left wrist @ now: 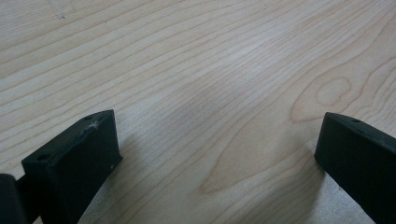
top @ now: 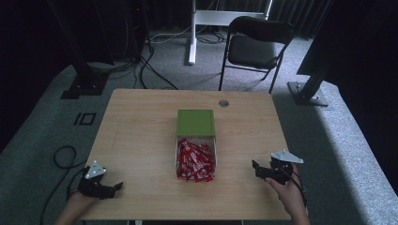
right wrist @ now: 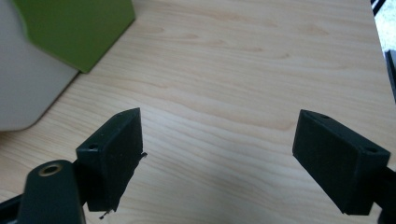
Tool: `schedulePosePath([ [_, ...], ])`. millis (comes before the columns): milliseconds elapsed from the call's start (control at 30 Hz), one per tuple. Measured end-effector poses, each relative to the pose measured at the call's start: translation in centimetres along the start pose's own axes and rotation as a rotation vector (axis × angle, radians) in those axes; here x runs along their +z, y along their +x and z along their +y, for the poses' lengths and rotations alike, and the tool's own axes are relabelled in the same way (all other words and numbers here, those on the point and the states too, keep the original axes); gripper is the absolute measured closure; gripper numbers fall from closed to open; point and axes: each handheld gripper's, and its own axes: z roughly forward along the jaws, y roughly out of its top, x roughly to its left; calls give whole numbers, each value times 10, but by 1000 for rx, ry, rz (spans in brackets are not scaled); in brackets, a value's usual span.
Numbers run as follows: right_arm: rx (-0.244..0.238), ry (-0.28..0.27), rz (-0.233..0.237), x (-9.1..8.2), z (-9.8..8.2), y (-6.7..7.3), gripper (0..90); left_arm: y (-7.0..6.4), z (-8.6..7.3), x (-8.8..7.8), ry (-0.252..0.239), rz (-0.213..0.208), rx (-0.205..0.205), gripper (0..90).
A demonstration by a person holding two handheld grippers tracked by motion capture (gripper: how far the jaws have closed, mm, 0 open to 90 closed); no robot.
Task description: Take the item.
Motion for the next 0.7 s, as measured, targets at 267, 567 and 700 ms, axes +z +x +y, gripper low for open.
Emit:
schedulePosePath([
  [267, -17, -25, 28, -1, 17, 15, 158, 0, 0, 0, 0, 0, 0, 7],
  [567, -56, -55, 65, -3, 37, 35, 159, 0, 0, 0, 0, 0, -1, 7],
  [700, -73, -67, 87, -4, 47, 44, 159, 0, 0, 0, 0, 0, 0, 7],
])
